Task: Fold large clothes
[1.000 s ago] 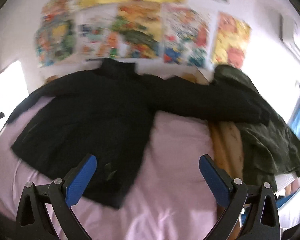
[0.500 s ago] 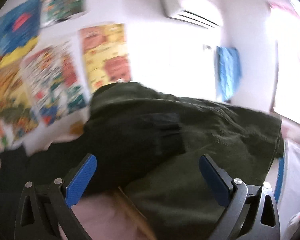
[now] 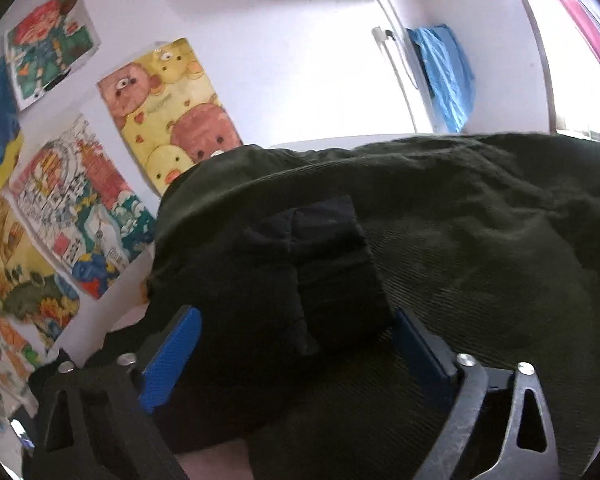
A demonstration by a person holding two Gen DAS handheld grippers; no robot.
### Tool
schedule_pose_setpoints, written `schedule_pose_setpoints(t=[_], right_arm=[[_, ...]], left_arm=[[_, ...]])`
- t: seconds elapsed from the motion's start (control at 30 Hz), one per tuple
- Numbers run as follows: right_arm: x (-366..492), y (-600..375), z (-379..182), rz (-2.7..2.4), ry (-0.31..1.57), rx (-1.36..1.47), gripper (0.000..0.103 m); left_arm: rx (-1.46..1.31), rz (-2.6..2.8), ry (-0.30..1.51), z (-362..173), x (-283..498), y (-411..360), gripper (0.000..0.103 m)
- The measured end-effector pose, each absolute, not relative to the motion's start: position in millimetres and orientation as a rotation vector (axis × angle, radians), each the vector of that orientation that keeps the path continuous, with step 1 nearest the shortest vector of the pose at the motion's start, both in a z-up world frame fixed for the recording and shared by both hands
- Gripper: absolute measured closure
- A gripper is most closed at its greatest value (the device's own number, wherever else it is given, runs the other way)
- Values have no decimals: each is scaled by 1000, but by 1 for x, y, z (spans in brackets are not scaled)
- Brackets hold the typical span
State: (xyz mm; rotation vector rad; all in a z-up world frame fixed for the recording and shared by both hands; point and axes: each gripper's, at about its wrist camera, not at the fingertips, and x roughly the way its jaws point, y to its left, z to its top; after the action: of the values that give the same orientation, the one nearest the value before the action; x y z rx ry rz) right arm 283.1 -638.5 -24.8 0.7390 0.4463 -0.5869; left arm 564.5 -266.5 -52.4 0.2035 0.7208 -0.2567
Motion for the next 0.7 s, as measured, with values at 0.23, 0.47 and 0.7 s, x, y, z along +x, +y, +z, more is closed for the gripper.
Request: schedule_pose_setpoints(t=[0.23,0.47,0.7], right_arm=[[275,-634,-14,-600,355,720,77],[280,-628,5,-495,307,688,91],[276,-628,-25,-568,380,875,27]], left_arm=[[142,-274,825,-85,582,-256,2],[-73,-325,840,-48,562,-198,2],[-9,-290,888,-24,524,-153,2]])
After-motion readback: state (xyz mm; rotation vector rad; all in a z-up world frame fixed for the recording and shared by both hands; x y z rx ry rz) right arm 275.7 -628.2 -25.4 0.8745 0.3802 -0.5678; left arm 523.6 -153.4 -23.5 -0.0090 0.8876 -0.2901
